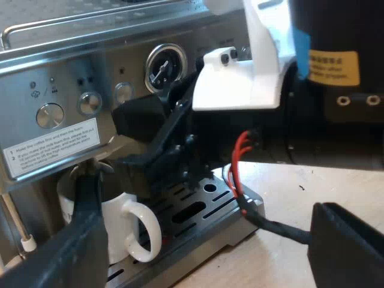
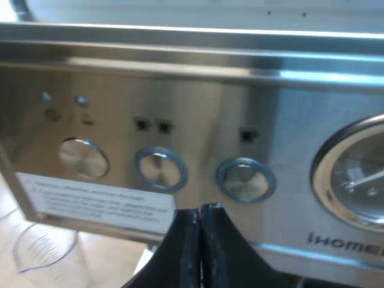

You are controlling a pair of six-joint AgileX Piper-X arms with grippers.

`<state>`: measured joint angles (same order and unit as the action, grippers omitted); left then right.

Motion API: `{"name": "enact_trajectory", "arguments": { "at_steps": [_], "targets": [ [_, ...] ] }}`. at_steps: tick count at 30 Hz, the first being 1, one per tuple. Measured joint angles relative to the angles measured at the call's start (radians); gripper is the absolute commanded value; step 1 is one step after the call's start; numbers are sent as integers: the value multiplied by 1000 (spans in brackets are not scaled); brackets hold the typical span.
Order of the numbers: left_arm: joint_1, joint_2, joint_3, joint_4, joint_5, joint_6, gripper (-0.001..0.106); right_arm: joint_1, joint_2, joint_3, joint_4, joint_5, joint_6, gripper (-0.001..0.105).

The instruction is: Place mug into machine

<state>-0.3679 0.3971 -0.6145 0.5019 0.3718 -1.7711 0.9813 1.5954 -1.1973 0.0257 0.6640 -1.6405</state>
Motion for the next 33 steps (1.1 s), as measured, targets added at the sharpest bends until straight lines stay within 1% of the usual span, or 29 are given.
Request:
{"name": "enact_trajectory", "arguments": {
  "at_steps": [7, 13, 27, 33],
  "targets": [
    [-4, 0, 0, 5, 0, 0, 70, -17, 0, -1, -20, 8, -3, 0],
    [-4, 0, 0, 9, 0, 0, 70, -39, 0, -1, -26, -6, -3, 0],
    [-4, 0, 0, 10, 0, 0, 70, -40, 0, -1, -26, -16, -3, 0],
    [-4, 0, 0, 10, 0, 0, 70, -36, -15, -7, 68, -24, -3, 0]
  ]
}}
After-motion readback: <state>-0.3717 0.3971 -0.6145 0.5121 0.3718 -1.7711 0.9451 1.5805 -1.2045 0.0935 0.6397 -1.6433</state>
